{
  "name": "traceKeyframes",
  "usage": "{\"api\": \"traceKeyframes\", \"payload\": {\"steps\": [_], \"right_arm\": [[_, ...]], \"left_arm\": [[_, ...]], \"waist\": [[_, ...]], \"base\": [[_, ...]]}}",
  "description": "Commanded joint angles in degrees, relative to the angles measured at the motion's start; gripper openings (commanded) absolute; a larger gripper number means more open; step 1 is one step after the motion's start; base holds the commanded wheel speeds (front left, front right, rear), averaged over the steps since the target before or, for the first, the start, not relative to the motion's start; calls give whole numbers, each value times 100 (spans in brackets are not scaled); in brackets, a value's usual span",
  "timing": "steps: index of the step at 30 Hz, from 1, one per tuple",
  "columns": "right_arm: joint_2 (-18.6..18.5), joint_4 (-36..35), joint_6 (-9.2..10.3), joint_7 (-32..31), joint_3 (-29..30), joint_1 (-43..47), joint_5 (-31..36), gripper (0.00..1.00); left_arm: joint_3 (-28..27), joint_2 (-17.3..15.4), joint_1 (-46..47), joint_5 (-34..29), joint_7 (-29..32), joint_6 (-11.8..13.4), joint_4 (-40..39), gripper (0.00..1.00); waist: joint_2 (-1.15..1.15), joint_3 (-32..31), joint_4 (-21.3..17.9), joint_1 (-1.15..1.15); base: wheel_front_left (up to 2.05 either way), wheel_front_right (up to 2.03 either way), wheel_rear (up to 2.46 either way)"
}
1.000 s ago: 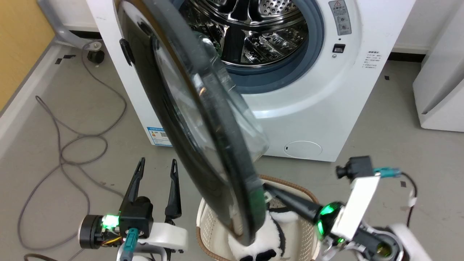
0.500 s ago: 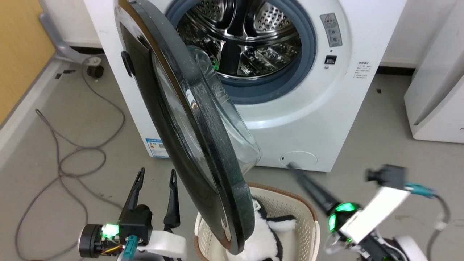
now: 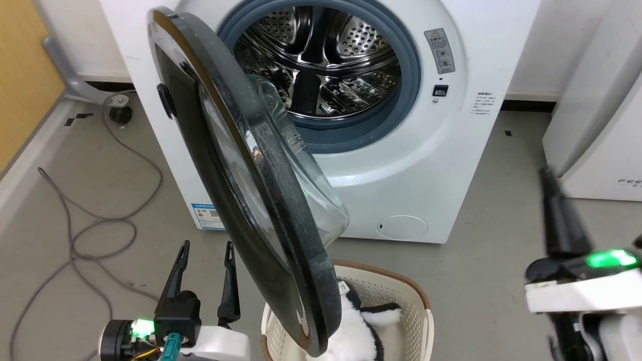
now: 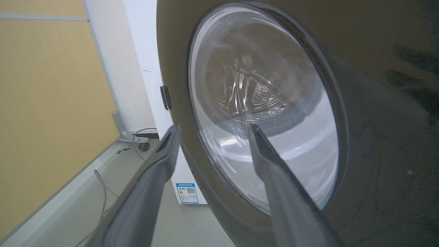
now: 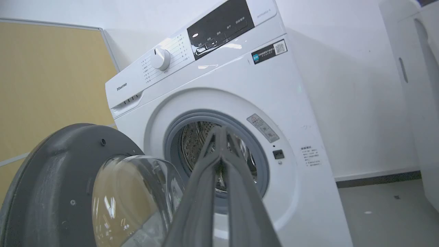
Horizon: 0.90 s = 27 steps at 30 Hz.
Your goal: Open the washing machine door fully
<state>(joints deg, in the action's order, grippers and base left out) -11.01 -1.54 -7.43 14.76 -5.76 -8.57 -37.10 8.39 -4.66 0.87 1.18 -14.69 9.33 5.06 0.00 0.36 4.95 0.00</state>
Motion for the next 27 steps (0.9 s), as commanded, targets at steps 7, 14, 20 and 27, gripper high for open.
{"api": "traceKeyframes", "payload": {"steps": [7,14,20,27], "right_arm": [[471,-707,-6,22,635,456,2333,0],[707,-459,-6,23,709,1020,3393,0],[802,13,-6,23,734,1340,3320,0],[812,308,-6,23,737,1382,3322,100]], "left_arm": [[-49,-26,-86,-6,-30,-25,-45,100],[-40,-7,-91,-14,-30,-41,-25,100],[-22,8,-104,-18,-30,-59,-13,100],[-40,12,-122,-23,-30,-72,-13,100]], "waist": [[0,-1,-21,0],[0,-25,-12,0],[0,-45,18,0],[0,-56,24,0]], "base": [[0,0,0],[0,0,0],[0,0,0],[0,0,0]]}}
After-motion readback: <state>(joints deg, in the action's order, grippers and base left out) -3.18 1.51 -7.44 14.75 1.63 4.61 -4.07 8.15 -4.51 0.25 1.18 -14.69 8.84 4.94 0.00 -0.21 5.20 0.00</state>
